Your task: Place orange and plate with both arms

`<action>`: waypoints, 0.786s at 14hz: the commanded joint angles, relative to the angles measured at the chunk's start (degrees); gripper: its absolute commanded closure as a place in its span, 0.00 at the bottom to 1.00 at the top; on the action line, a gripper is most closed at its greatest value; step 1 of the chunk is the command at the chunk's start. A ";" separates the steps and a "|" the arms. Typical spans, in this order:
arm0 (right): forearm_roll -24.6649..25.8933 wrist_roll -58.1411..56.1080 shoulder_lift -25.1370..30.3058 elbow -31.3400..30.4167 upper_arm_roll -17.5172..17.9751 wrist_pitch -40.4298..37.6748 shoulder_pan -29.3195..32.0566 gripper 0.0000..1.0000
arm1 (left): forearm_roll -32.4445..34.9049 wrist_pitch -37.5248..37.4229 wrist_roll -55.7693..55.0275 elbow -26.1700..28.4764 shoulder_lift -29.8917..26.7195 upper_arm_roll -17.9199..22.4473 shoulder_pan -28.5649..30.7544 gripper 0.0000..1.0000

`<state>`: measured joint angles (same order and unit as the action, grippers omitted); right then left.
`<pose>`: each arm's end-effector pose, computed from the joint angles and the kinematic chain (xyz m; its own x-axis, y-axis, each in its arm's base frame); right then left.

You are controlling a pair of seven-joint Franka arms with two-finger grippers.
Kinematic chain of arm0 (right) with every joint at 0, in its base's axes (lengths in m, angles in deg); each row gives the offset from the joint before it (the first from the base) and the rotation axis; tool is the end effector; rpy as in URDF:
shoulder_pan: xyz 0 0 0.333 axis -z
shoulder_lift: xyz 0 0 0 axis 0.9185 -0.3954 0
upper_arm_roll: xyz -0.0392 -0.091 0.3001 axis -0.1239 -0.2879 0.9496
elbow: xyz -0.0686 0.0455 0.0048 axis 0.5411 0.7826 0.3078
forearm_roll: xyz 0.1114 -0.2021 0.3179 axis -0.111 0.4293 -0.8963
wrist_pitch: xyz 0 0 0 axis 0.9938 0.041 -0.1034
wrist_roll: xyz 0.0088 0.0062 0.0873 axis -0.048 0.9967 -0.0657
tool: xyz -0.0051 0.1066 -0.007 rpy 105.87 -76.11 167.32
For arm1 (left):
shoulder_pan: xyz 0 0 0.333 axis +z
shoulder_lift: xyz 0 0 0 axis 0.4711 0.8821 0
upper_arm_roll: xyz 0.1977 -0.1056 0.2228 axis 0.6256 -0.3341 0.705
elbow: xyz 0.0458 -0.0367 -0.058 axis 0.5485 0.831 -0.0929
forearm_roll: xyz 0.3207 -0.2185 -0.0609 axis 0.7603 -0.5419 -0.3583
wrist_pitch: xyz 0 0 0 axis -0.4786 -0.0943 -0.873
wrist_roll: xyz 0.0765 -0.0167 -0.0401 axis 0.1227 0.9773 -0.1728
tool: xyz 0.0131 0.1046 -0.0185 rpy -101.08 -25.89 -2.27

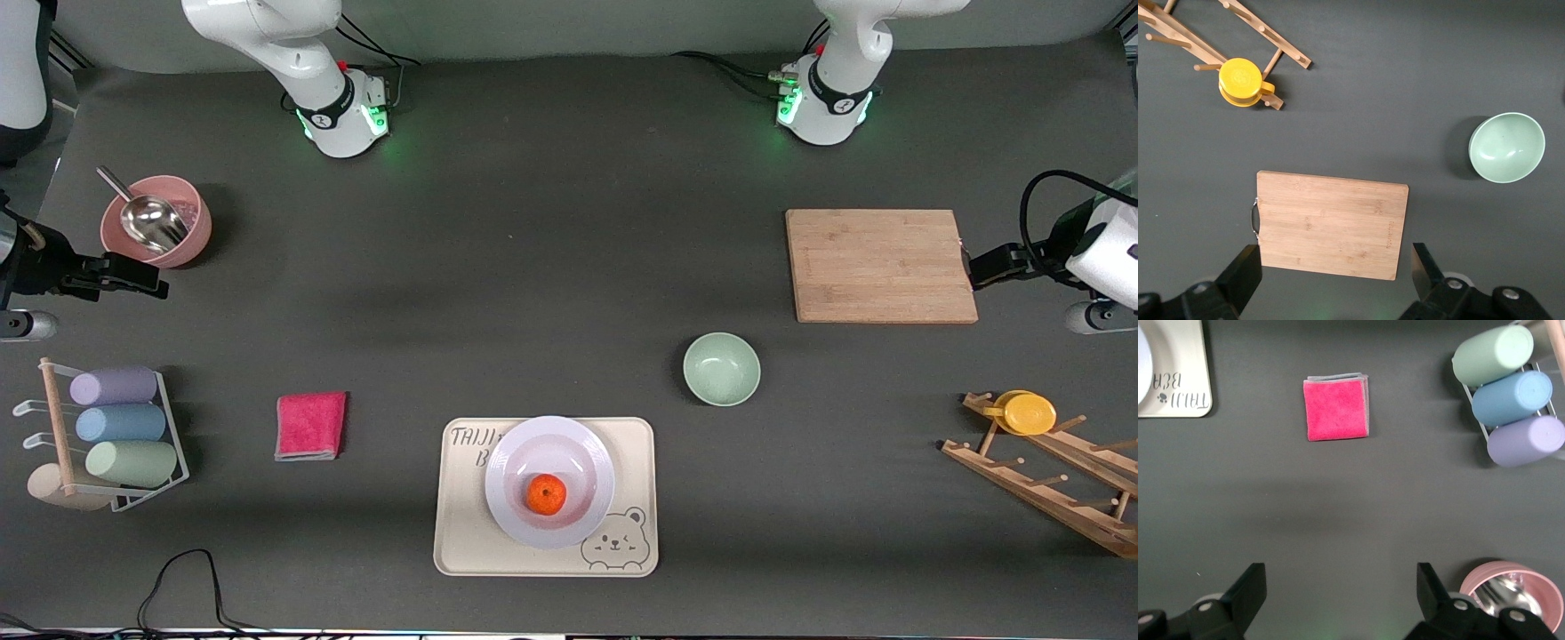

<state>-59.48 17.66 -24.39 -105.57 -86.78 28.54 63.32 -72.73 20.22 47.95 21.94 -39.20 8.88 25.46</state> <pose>0.5799 -0.0349 0.5670 0.9926 -0.0440 -0.1129 -0.0470 -0.9986 -0.0244 0.5804 -0.0095 0.5785 0.9919 0.0826 -0.0970 0.0779 -0.9956 -0.0513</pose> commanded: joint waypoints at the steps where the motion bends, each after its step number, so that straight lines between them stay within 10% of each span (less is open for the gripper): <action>1: 1.42 3.33 -0.03 0.48 0.82 -1.08 -0.74 0.00 | -1.69 -1.13 -0.02 -0.75 -0.70 0.49 0.09 0.00; 11: 1.50 2.54 -0.03 0.74 0.29 -0.73 -0.57 0.00 | -1.69 -1.31 0.06 -0.75 -0.87 0.58 0.09 0.00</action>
